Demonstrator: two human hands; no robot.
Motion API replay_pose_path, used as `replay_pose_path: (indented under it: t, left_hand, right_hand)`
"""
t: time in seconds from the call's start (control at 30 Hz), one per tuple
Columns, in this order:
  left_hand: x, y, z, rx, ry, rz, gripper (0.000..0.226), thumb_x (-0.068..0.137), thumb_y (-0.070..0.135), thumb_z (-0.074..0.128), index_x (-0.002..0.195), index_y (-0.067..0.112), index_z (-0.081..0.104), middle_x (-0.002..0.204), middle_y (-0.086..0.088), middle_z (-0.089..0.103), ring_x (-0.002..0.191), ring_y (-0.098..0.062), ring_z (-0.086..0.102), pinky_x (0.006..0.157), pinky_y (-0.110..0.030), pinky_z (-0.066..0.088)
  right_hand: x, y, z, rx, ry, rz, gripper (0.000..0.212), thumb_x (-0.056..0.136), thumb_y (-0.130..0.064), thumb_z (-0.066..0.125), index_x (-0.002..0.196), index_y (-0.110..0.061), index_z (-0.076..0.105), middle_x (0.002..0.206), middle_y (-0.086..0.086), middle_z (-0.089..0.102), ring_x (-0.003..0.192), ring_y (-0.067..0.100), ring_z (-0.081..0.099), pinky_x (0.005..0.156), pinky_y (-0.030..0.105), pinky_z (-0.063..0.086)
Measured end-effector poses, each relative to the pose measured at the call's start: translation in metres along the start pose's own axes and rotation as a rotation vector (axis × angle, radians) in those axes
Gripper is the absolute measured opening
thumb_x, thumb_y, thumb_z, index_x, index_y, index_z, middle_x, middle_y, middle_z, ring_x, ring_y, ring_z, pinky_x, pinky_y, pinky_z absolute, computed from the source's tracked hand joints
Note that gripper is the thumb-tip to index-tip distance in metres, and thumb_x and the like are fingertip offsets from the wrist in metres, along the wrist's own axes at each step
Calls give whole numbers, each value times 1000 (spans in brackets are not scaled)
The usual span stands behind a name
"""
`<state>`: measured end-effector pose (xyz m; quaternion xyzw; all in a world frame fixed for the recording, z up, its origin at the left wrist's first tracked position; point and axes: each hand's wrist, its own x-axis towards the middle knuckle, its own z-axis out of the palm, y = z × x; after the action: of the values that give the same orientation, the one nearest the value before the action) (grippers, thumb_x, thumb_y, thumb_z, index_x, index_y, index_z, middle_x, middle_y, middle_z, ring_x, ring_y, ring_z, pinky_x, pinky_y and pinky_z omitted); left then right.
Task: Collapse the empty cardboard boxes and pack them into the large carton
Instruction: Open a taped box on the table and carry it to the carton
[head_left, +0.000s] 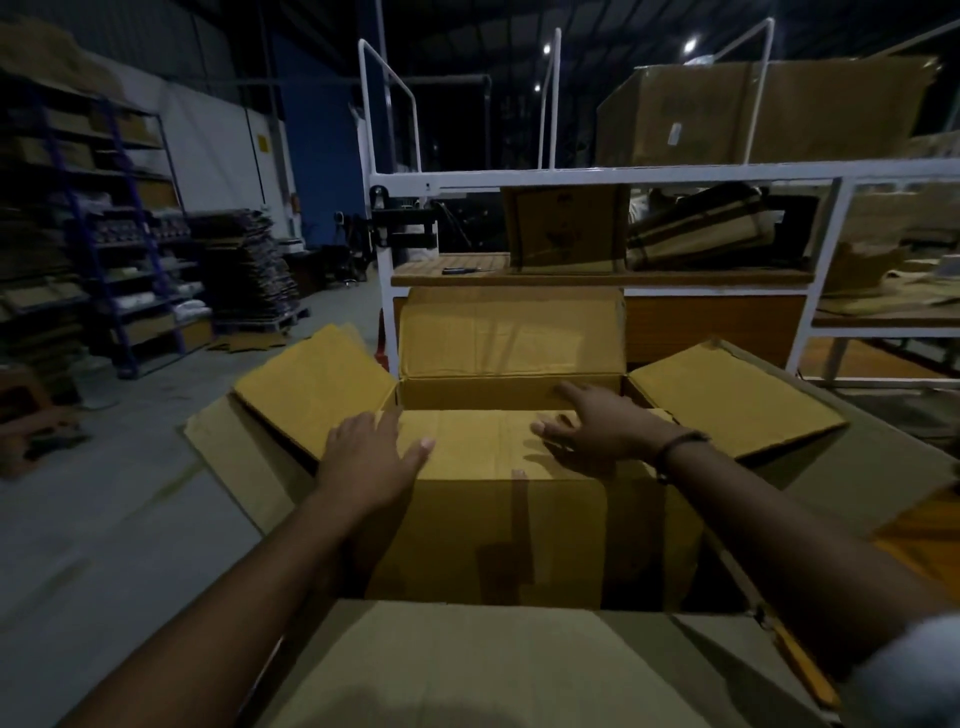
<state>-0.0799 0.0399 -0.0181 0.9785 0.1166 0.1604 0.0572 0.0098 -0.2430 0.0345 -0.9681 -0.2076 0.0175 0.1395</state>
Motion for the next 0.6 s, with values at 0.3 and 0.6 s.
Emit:
replay_pose_path:
  t: [0.3,0.6]
  left_hand:
    - [1,-9,10,-582,76,-213,83,98,74,27,164,25,15,165,-12,32,150,-36,29,120,-56,27]
    - [17,-42,-49,-1455,-85,-401,94,92,84,20,150,15,48,137,-24,61,129,-44,55,111,-57,41]
  right_hand:
    - [13,11,27,4,9,26,88,91,-82,34,157,-23,29,160,11,37,141,33,39,118,55,29]
    - [-26,-15,-18,-166,477,-111,83,83,-76,58,149,-30,37,150,8,37,136,31,35,113,47,34]
